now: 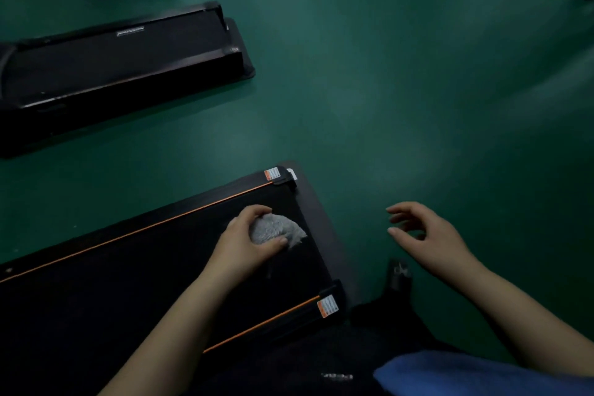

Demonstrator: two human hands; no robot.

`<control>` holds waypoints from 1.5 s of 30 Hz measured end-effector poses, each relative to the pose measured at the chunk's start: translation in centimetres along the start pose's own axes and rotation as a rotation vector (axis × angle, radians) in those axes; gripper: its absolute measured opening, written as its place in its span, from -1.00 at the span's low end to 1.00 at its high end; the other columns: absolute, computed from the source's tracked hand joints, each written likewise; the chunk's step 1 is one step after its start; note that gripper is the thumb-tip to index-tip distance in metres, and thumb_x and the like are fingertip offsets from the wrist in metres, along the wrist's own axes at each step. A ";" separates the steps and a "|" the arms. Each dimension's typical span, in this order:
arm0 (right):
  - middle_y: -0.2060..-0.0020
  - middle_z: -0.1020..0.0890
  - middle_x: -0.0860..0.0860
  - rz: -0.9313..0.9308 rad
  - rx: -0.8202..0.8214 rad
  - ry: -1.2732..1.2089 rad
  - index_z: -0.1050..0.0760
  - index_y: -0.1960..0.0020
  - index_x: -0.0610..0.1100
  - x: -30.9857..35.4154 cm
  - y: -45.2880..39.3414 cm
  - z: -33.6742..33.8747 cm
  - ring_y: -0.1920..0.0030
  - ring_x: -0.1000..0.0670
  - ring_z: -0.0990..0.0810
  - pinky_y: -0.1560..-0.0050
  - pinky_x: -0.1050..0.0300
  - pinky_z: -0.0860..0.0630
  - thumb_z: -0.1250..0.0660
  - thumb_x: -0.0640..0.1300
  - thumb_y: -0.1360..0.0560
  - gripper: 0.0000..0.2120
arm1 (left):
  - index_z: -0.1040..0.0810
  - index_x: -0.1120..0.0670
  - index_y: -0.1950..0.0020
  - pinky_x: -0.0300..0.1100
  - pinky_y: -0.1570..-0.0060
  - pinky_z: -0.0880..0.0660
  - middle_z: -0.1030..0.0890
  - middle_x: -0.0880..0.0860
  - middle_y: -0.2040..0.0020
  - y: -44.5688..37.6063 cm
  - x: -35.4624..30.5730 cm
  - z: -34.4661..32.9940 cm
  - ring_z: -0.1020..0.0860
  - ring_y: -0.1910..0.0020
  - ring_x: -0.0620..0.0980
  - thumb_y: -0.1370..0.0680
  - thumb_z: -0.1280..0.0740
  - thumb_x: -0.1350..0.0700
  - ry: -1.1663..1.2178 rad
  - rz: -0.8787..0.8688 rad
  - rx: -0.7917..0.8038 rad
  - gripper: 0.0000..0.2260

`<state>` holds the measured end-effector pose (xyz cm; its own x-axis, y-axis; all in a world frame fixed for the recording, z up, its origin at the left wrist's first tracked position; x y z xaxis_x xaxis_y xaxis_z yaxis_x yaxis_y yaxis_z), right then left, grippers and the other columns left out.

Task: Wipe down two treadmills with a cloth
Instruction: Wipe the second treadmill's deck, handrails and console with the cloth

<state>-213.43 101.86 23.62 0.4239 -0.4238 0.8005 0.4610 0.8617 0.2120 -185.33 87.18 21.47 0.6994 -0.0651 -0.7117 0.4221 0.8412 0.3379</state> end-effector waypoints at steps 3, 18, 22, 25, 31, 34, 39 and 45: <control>0.06 -0.63 0.02 0.041 0.077 0.008 -0.50 0.03 0.14 -0.1 -6.2 1.1 0.09 0.19 -0.57 0.13 0.49 -0.44 -0.44 -0.25 -0.42 -0.69 | -0.42 -0.24 -0.15 -0.26 -0.02 -0.41 -0.51 -0.04 -0.15 -2.8 0.3 -0.6 -0.51 -0.06 -0.10 -0.34 -0.53 -0.06 0.034 0.100 -0.069 -0.54; 0.03 -0.61 0.08 0.164 0.376 0.059 -0.51 -0.05 0.09 -0.6 -33.3 13.6 0.05 0.22 -0.58 0.14 0.40 -0.44 -0.42 -0.19 -0.45 -0.75 | -0.43 -0.10 -0.24 -0.24 -0.02 -0.39 -0.48 -0.01 -0.17 -20.3 -14.7 -6.3 -0.49 -0.08 -0.06 -0.36 -0.52 -0.05 0.128 0.330 -0.294 -0.50; 0.05 -0.62 0.08 0.166 0.381 0.023 -0.50 0.00 0.15 -0.2 -37.0 13.8 0.03 0.14 -0.59 0.08 0.31 -0.46 -0.41 -0.19 -0.45 -0.74 | -0.42 -0.13 -0.23 -0.19 -0.04 -0.45 -0.50 -0.01 -0.18 -22.6 -15.1 -5.7 -0.52 -0.09 -0.05 -0.36 -0.52 -0.08 0.127 0.373 -0.297 -0.50; 0.07 -0.63 0.09 0.167 0.401 0.016 -0.50 0.01 0.15 0.4 -39.6 12.9 0.06 0.13 -0.60 0.04 0.22 -0.50 -0.41 -0.20 -0.45 -0.73 | -0.42 -0.15 -0.22 -0.17 -0.03 -0.47 -0.50 0.00 -0.18 -23.7 -14.3 -4.7 -0.51 -0.09 -0.05 -0.36 -0.52 -0.07 0.140 0.414 -0.323 -0.52; 0.05 -0.63 0.06 0.199 0.488 0.043 -0.50 0.02 0.17 4.1 -46.9 8.8 0.05 0.12 -0.60 0.09 0.29 -0.47 -0.42 -0.20 -0.45 -0.72 | -0.43 -0.17 -0.14 -0.19 0.03 -0.48 -0.53 -0.03 -0.11 -28.4 -12.4 -1.3 -0.54 -0.02 -0.08 -0.36 -0.53 -0.04 0.192 0.445 -0.390 -0.57; 0.04 -0.63 0.09 0.233 0.528 0.052 -0.50 -0.01 0.16 8.0 -51.0 5.8 0.06 0.20 -0.59 0.07 0.28 -0.48 -0.42 -0.18 -0.45 -0.72 | -0.42 -0.16 -0.16 -0.17 -0.01 -0.49 -0.52 -0.04 -0.10 -32.8 -11.6 2.0 -0.54 -0.04 -0.06 -0.36 -0.53 -0.04 0.224 0.442 -0.417 -0.55; 0.03 -0.62 0.09 0.295 0.575 0.062 -0.51 -0.07 0.10 15.5 -57.9 1.2 0.05 0.23 -0.57 0.07 0.31 -0.50 -0.42 -0.19 -0.45 -0.73 | -0.43 -0.15 -0.19 -0.15 -0.07 -0.47 -0.51 -0.05 -0.12 -40.2 -11.5 9.4 -0.52 -0.09 -0.05 -0.36 -0.52 -0.05 0.221 0.398 -0.457 -0.53; 0.05 -0.63 0.07 0.343 0.595 0.040 -0.51 -0.03 0.14 22.5 -65.2 -3.3 0.06 0.19 -0.59 0.07 0.29 -0.49 -0.42 -0.21 -0.45 -0.71 | -0.44 -0.09 -0.23 -0.21 -0.01 -0.40 -0.49 -0.03 -0.14 -45.8 -10.6 17.7 -0.50 -0.08 -0.05 -0.36 -0.53 -0.02 0.150 0.400 -0.497 -0.50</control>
<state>-231.37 35.17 25.94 0.5031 -0.0997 0.8584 -0.2065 0.9507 0.2314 -201.87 39.83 24.42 0.6442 0.3495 -0.6803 -0.1961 0.9352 0.2948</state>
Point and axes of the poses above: each hand's wrist, its own y-axis away from the middle knuckle, its own z-axis out of the back of the hand, x = y × z, the point moved 10 cm from there along -y, towards the middle knuckle
